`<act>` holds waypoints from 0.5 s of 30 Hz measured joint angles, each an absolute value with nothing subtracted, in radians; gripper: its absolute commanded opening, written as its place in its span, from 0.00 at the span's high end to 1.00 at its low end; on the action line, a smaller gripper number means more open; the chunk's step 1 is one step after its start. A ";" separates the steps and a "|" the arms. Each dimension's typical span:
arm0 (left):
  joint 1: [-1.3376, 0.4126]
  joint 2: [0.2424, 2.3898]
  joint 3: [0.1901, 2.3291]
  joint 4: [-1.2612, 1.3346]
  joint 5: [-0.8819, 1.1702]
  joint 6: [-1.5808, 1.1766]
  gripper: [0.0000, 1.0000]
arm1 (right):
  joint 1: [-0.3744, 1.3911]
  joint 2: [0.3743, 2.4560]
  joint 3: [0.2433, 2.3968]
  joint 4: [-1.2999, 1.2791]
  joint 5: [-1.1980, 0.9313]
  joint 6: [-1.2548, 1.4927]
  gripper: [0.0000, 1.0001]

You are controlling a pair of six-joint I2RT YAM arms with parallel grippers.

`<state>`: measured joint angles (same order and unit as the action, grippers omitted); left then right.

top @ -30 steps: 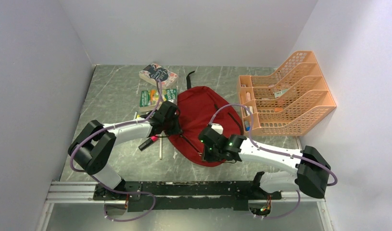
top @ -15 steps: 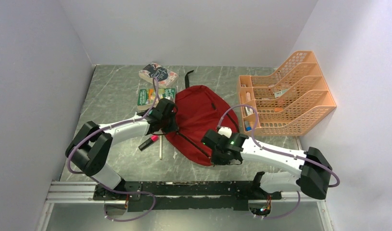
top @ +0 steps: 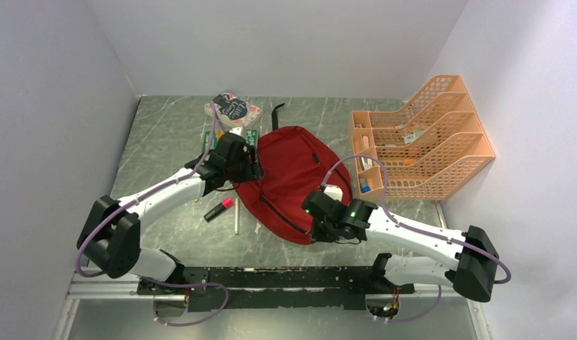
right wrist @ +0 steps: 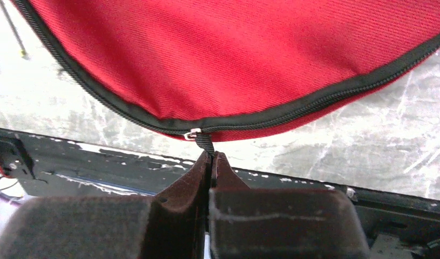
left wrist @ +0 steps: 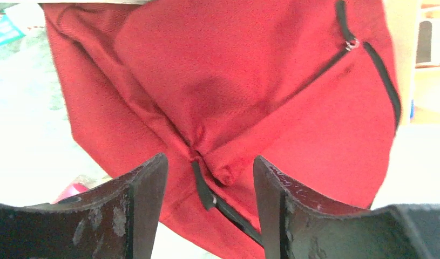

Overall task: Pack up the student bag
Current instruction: Unzip the student bag at the center of the board.

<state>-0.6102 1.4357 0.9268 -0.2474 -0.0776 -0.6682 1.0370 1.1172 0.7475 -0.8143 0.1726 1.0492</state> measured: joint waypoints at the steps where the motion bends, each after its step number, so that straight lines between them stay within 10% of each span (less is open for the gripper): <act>1: -0.614 1.428 0.934 -0.253 -0.070 -0.668 0.35 | 1.037 1.112 0.747 -0.802 0.173 1.049 1.00; 15: -0.896 1.250 0.855 -0.315 -0.031 -1.000 0.30 | 1.036 1.028 0.678 -0.651 0.172 1.057 1.00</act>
<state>-0.8963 1.2495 0.8555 -0.3145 -0.0307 -1.0000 1.0363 1.0283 0.6777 -0.6514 0.1722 1.0573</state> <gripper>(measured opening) 0.731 0.014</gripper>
